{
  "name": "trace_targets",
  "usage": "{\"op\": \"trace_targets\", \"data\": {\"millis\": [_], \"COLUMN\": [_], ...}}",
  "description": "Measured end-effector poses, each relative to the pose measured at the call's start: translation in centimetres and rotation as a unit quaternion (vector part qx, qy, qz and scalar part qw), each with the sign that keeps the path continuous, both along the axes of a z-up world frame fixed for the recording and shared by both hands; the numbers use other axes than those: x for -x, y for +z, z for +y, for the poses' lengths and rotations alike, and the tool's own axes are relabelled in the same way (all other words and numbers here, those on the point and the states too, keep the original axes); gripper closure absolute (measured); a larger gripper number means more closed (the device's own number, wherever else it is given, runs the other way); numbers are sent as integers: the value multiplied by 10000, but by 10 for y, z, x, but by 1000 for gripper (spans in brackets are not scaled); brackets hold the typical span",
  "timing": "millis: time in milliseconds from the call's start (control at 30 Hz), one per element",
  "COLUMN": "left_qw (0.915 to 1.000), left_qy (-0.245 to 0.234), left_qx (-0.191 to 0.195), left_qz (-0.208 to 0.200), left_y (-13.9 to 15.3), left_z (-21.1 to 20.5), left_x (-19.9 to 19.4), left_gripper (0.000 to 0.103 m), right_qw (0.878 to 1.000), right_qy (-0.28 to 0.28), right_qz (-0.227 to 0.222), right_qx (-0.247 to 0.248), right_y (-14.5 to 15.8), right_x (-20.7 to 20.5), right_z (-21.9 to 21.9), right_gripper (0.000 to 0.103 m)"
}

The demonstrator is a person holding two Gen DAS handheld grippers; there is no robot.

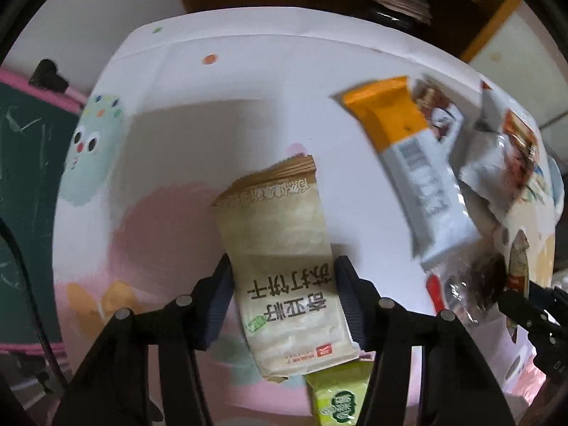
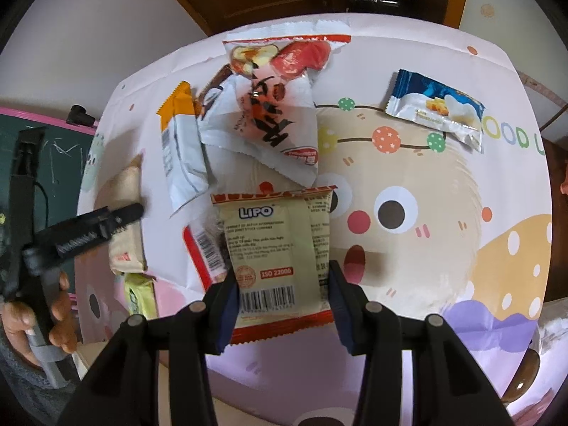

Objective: Organize snacks
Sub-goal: 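Carry both bags over the white tray and open both tools to drop them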

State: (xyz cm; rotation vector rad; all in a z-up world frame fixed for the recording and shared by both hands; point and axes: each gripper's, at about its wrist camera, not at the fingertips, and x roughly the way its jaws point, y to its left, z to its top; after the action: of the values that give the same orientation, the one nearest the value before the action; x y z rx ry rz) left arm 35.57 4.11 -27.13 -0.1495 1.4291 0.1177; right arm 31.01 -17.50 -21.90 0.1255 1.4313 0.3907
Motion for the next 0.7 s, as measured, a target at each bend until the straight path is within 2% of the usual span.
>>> {"op": "trace_targets", "data": {"millis": [167, 400, 467, 500, 567, 700], "left_qw": [9989, 9910, 9853, 9835, 9768, 9639], "left_qy": [-4, -347, -527, -594, -790, -1134], "left_qx": [190, 392, 512, 532, 616, 721], "left_qz": [-431, -1236, -1542, -1625, -1892, -2298], "left_y": [27, 111, 148, 153, 183, 231], "left_z": [4, -1, -2, -4, -4, -9], "left_x": [8, 51, 78, 78, 96, 143], "left_gripper": [49, 49, 49, 49, 49, 48], "right_qw": [9997, 9973, 9958, 9947, 9928, 9864], "right_qy": [41, -105, -128, -130, -120, 36], "right_qz": [-206, -598, -765, -851, -1012, -1570], "right_qx": [-132, -411, -490, -558, -626, -477], "right_y": [21, 65, 82, 92, 110, 151], "right_x": [10, 32, 44, 52, 68, 117], "right_z": [1, -12, -15, -16, -18, -14], "right_gripper": [58, 58, 58, 58, 58, 57]}}
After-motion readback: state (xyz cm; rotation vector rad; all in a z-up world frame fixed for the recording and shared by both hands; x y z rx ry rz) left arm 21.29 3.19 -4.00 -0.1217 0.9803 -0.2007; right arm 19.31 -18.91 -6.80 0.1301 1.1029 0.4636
